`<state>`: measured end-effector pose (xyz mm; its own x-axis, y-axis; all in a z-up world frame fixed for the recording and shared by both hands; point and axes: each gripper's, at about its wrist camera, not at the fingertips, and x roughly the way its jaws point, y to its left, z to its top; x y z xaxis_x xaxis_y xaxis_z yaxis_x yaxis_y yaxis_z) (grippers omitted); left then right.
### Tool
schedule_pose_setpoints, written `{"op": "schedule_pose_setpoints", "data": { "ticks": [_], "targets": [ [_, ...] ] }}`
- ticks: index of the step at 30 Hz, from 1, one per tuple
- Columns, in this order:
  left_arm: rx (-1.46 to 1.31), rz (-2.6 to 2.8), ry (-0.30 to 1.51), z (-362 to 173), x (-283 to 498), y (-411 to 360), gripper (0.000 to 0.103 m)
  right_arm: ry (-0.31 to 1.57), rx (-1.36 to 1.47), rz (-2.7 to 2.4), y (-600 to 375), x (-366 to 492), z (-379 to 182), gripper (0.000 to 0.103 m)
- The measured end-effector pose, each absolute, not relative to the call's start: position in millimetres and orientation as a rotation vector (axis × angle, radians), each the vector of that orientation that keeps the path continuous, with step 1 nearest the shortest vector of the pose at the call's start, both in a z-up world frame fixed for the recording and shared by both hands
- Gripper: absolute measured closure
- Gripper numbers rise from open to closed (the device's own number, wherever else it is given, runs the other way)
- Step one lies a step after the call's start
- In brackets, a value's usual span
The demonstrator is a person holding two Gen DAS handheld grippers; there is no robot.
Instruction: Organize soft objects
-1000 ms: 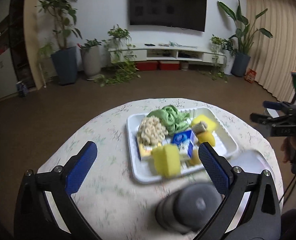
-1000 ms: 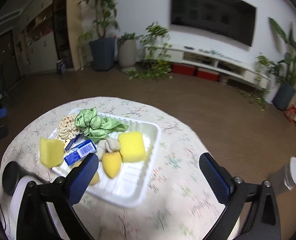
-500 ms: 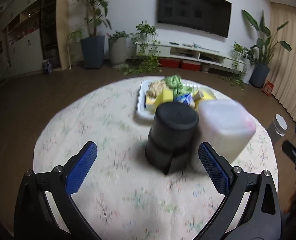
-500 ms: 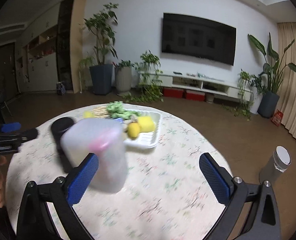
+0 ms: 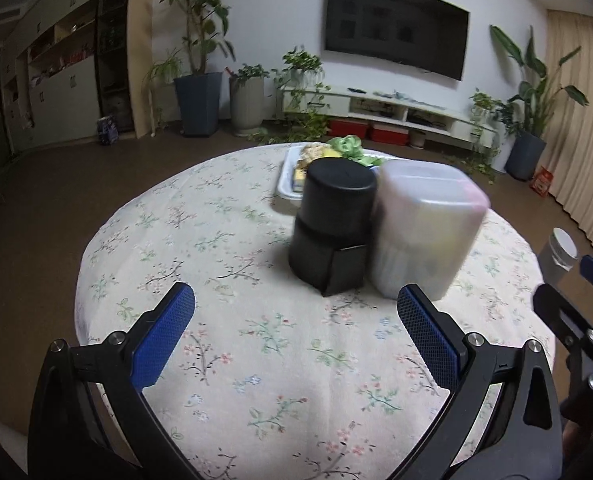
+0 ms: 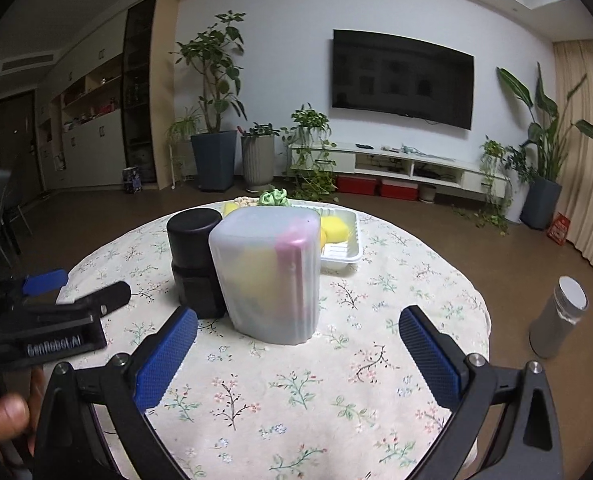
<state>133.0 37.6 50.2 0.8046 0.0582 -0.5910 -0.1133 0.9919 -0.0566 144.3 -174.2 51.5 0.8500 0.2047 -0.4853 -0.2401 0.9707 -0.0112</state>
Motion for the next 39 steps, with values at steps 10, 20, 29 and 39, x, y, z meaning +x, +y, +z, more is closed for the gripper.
{"op": "schedule_pose_setpoints", "data": {
  "ticks": [10,20,29,39],
  "targets": [
    [-0.017,0.116,0.586,64.2,119.1,20.7,0.000,0.462,-0.063,0.182,-176.5,127.1,58.7,0.000],
    [-0.066,0.085,0.596,63.9,118.9,24.7,0.000,0.472,-0.054,0.130,-183.4,124.2,64.0,0.000],
    [-0.081,0.090,0.602,64.1,118.6,26.3,0.000,0.476,-0.066,0.125,-183.5,125.0,61.7,0.000],
    [-0.080,0.096,0.606,62.7,118.7,27.4,0.000,0.484,-0.064,0.115,-186.2,124.1,59.2,0.000]
  ]
}}
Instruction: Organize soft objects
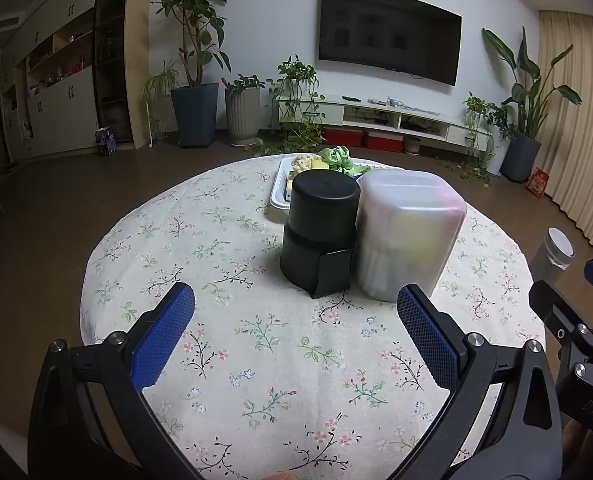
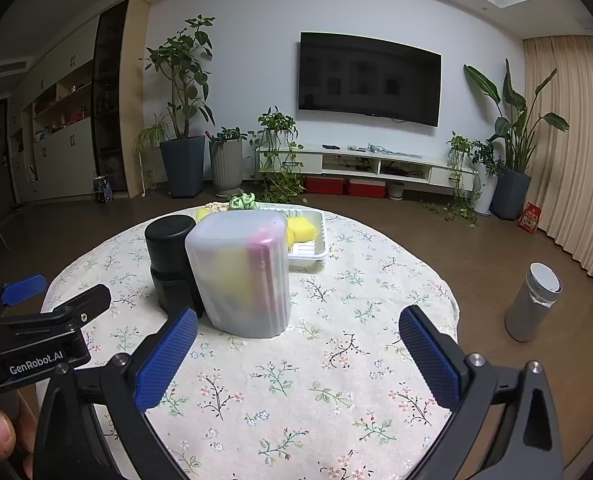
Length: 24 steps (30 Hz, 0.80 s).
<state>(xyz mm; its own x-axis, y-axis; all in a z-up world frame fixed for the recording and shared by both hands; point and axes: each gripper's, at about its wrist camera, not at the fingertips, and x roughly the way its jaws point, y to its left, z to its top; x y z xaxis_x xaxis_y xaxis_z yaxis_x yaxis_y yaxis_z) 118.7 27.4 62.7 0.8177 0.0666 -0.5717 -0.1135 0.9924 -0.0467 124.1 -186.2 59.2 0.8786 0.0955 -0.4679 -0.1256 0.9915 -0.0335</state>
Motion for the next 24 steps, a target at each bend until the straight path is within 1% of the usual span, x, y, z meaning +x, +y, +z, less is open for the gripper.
{"op": "schedule_pose_setpoints", "data": {
  "ticks": [24],
  "targets": [
    [-0.108,0.093,0.639,53.2,117.8,34.3,0.000,0.508,-0.071,0.116,-186.7,121.0,51.8,0.000]
  ]
}}
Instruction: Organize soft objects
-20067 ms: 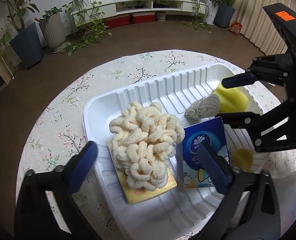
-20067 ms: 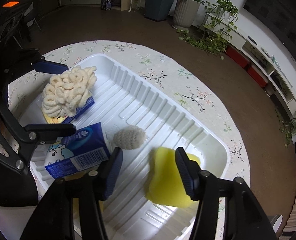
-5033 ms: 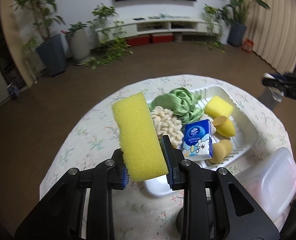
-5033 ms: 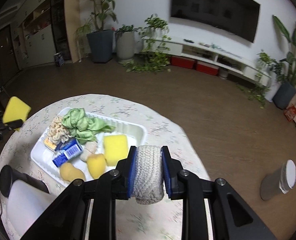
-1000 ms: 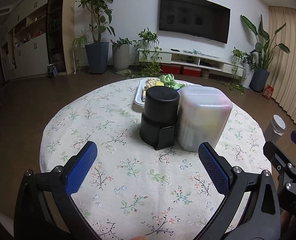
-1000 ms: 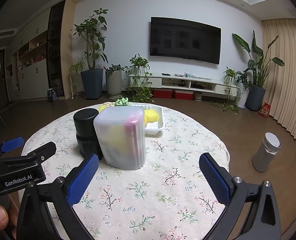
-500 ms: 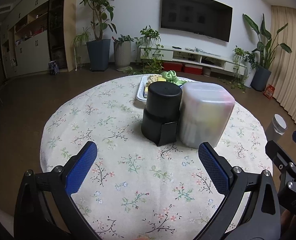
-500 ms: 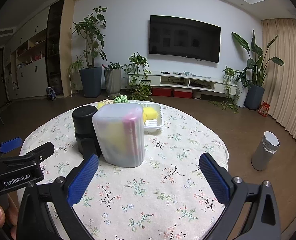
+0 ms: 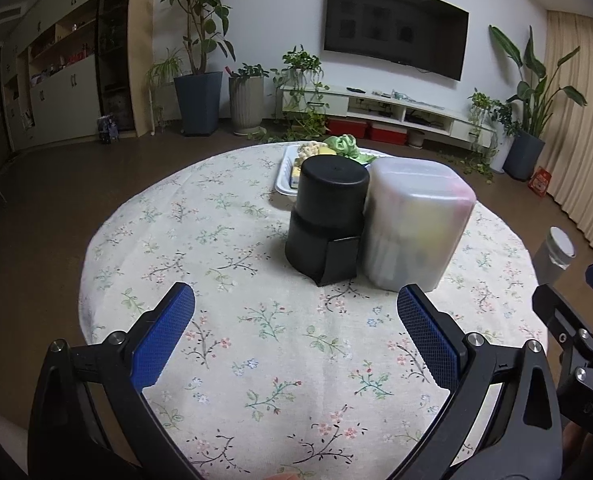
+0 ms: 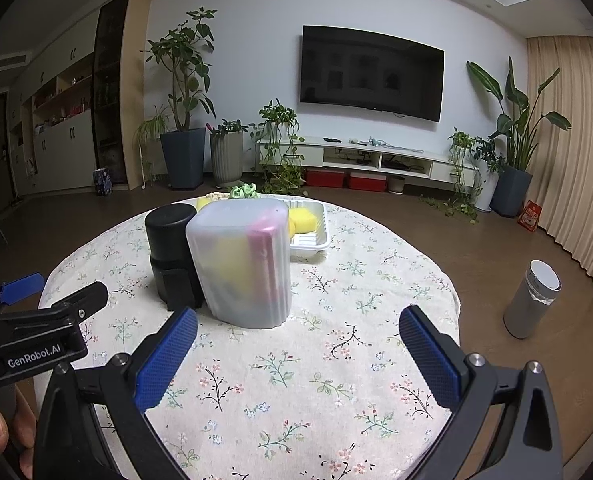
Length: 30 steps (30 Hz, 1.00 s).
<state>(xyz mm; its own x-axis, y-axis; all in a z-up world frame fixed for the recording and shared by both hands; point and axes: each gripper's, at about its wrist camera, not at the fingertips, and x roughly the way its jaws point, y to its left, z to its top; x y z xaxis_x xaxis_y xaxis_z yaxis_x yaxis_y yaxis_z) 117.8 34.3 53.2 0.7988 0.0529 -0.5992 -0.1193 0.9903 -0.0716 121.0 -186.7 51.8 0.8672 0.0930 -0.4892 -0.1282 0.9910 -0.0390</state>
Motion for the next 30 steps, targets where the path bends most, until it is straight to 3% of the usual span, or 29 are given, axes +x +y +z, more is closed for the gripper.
{"op": "schedule_pose_setpoints", "data": {
  "ticks": [30],
  "targets": [
    [-0.090,0.096,0.642,55.7,117.0,32.3,0.000,0.526,-0.080,0.129,-186.4,118.5,52.0,0.000]
  ]
}}
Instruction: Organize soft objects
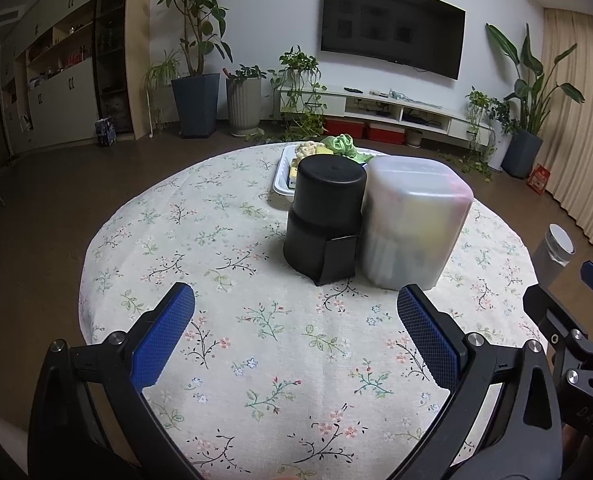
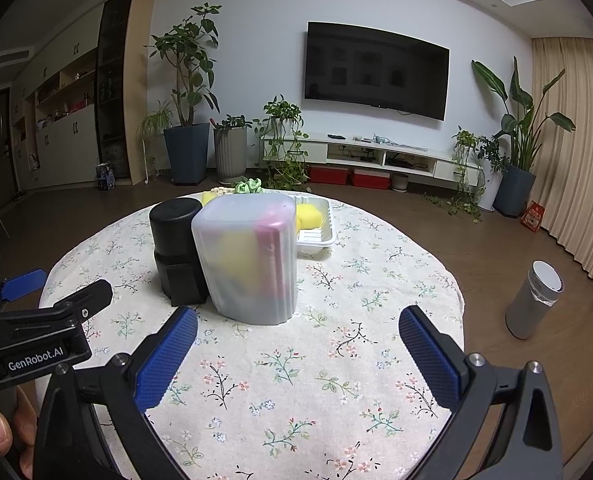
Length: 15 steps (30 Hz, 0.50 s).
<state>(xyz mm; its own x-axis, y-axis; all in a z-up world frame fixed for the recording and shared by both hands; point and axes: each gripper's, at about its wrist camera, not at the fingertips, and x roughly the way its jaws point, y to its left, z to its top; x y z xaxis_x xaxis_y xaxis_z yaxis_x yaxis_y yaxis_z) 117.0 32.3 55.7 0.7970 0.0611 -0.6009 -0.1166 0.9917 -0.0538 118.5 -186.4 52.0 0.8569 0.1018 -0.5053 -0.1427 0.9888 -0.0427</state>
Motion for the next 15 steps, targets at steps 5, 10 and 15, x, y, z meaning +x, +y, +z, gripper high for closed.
{"op": "schedule_pose_setpoints", "data": {
  "ticks": [5,10,15],
  "targets": [
    [-0.089,0.095,0.643,55.5,117.1,31.8,0.000,0.527,-0.081,0.128,-185.7,119.5,52.6,0.000],
    [-0.088,0.095,0.643,55.0,117.0,31.4,0.000,0.534,-0.082,0.135,-186.2,119.2,52.7,0.000],
    [-0.078,0.100,0.636,55.3,116.8,30.9,0.000,0.537,-0.084,0.140,-188.0,117.9,53.8,0.000]
  ]
}}
